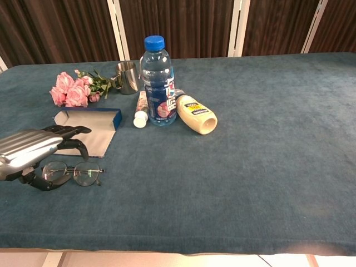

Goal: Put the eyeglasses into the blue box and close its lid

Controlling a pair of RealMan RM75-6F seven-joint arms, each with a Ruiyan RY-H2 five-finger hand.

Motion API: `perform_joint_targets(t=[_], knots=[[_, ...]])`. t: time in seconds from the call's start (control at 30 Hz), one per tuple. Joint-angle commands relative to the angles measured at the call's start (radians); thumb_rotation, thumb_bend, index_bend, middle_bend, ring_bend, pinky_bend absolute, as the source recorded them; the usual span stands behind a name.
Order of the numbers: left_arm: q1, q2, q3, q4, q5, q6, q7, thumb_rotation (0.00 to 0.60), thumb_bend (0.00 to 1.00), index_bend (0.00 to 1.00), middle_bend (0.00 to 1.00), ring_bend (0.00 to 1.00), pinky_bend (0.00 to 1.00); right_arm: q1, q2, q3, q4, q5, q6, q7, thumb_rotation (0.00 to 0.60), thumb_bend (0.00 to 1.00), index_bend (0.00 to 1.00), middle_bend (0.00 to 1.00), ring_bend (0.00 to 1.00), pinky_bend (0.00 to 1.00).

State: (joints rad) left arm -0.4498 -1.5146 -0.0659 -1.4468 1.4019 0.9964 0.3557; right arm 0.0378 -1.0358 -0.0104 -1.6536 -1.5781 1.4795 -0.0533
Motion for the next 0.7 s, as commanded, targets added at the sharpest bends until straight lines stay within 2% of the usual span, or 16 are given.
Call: perform_joint_targets(t=[0.03, 0.43, 0.7], knots=[[-0.004, -0.001, 0.002, 0.004, -0.009, -0.001, 0.000, 0.600, 0.39, 0.36, 0.00, 0.00, 0.03, 0.000, 0.000, 0.000, 0.001, 0.000, -0.001, 0.000, 0.600, 0.22, 0.00, 0.00, 0.00, 0.04], [-0.019, -0.015, 0.007, 0.026, -0.047, -0.002, -0.005, 0.600, 0.37, 0.53, 0.00, 0.00, 0.03, 0.000, -0.002, 0.000, 0.003, -0.003, -0.002, -0.003, 0.600, 0.22, 0.00, 0.00, 0.00, 0.04], [-0.018, -0.019, 0.014, 0.036, -0.023, 0.045, -0.022, 0.600, 0.39, 0.63, 0.04, 0.00, 0.05, 0.000, -0.001, -0.002, 0.003, -0.005, -0.004, -0.002, 0.600, 0.22, 0.00, 0.00, 0.00, 0.05]])
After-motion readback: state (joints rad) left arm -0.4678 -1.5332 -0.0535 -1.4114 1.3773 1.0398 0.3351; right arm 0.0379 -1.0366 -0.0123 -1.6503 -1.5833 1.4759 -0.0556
